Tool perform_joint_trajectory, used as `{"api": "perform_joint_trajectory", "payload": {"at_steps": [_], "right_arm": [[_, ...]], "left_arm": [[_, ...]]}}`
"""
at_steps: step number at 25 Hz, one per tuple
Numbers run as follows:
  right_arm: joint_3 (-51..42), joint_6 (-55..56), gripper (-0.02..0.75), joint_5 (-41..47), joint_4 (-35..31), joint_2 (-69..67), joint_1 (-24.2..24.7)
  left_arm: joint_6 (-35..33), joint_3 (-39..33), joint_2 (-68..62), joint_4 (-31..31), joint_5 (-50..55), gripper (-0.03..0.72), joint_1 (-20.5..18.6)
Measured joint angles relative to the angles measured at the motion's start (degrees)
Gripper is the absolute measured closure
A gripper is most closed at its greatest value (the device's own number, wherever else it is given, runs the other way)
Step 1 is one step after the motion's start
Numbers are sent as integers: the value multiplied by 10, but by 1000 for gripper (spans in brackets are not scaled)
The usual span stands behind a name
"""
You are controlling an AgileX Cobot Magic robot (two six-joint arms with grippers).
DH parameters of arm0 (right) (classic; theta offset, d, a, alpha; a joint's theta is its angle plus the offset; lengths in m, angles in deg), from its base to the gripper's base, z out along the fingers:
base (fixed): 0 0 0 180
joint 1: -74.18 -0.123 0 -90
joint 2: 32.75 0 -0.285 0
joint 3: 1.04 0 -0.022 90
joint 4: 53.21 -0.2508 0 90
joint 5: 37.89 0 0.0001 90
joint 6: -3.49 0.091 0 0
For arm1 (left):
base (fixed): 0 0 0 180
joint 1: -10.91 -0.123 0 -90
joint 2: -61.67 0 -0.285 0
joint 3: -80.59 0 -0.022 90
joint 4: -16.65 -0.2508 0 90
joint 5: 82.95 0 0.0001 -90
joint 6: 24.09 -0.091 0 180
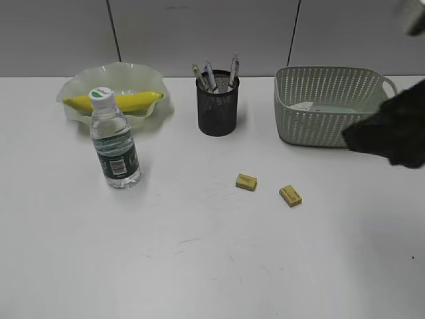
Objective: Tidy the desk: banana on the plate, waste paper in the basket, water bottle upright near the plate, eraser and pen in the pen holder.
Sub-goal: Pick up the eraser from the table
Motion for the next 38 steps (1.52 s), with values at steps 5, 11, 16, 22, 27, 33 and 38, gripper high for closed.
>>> {"api": "perform_joint_trajectory", "payload": {"at_steps": [5, 11, 16, 22, 27, 33, 38], "right_arm": [[122, 19, 250, 54, 1, -190, 0], [271, 99, 250, 176, 34, -395, 0], [325, 128, 250, 214, 46, -509, 0], [327, 137, 250, 196, 50, -591, 0], [327, 137, 250, 160, 52, -633, 3], [332, 133, 253, 153, 42, -648, 33], [332, 107, 323, 145, 7, -648, 44]], "left_arm": [[-1, 0, 0, 0, 0, 365, 0], [-1, 0, 0, 1, 0, 367, 0], [-1, 0, 0, 1, 0, 367, 0], [-1, 0, 0, 1, 0, 367, 0], [-1, 0, 0, 1, 0, 367, 0], [-1, 0, 0, 1, 0, 367, 0], [-1, 0, 0, 1, 0, 367, 0]]}}
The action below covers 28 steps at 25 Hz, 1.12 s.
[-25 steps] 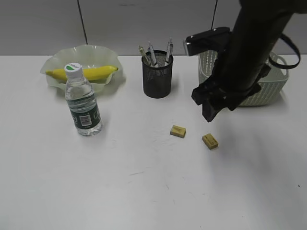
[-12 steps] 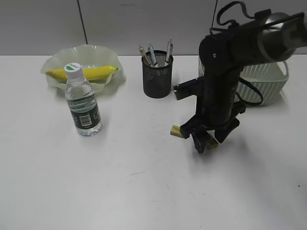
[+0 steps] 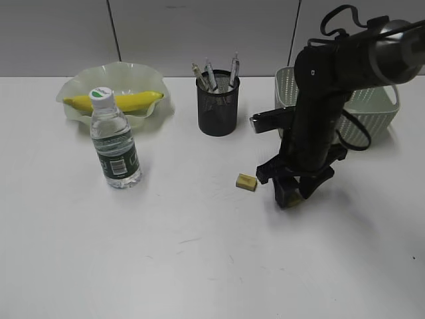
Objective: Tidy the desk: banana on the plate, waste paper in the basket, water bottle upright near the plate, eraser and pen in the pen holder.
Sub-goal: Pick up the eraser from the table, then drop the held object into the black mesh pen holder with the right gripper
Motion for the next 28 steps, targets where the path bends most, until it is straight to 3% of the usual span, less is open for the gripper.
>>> {"api": "perform_joint_trajectory", "payload": {"at_steps": [4, 10, 19, 28], "right_arm": [[0, -15, 357, -3, -27, 0, 0], [1, -18, 535, -6, -19, 0, 0], [1, -19, 537, 8, 5, 13, 0], [1, -20, 537, -22, 8, 164, 0]], "left_arm": [[0, 0, 0, 0, 0, 367, 0], [0, 0, 0, 0, 0, 367, 0], [0, 0, 0, 0, 0, 367, 0], [0, 0, 0, 0, 0, 367, 0]]}}
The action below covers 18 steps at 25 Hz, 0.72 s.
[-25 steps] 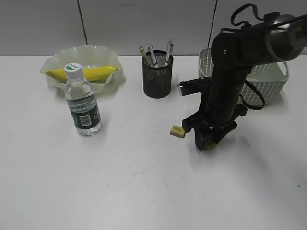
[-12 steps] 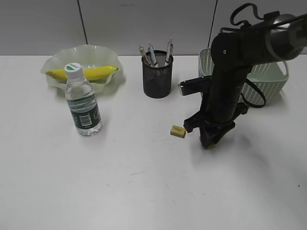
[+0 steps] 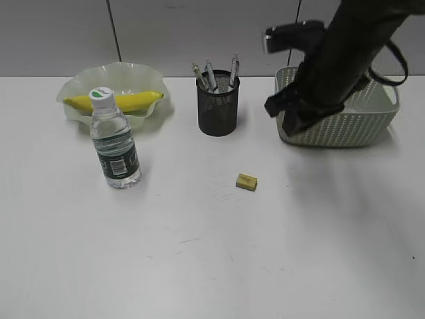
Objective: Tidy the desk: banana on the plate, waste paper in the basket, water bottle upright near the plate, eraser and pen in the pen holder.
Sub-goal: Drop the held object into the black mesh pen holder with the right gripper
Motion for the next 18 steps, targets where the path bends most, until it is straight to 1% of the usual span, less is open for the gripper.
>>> {"api": "perform_joint_trajectory", "payload": {"at_steps": [2, 4, 7, 9, 13, 16, 18], "right_arm": [[0, -13, 537, -42, -16, 31, 0], [4, -38, 538, -85, -48, 45, 0], [8, -92, 538, -156, -104, 46, 0], [8, -131, 538, -201, -124, 39, 0], [8, -196, 538, -296, -135, 14, 0], [9, -209, 538, -364, -135, -12, 0], [14, -211, 538, -391, -136, -33, 0]], "left_arm": [[0, 0, 0, 0, 0, 367, 0], [0, 0, 0, 0, 0, 367, 0], [0, 0, 0, 0, 0, 367, 0], [0, 0, 0, 0, 0, 367, 0], [0, 0, 0, 0, 0, 367, 0], [0, 0, 0, 0, 0, 367, 0], [0, 0, 0, 0, 0, 367, 0]]}}
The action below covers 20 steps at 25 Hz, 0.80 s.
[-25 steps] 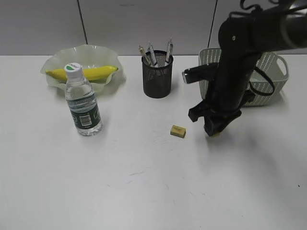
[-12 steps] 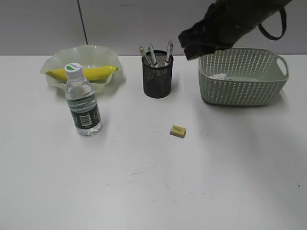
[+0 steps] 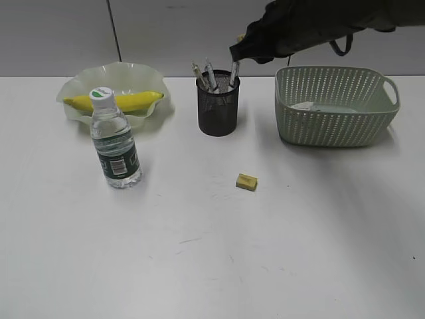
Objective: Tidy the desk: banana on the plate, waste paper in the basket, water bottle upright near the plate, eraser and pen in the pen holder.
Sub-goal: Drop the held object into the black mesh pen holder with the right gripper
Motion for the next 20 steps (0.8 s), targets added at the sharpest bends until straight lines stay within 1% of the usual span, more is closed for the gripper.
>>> {"api": "perform_joint_trajectory", "payload": {"at_steps": [4, 13, 20], "right_arm": [[18, -2, 538, -21, -1, -43, 0], [95, -5, 541, -28, -13, -110, -4], [110, -5, 541, -37, -19, -142, -24]], "left_arm": [[0, 0, 0, 0, 0, 367, 0], [0, 0, 0, 0, 0, 367, 0], [0, 0, 0, 0, 0, 367, 0]]}}
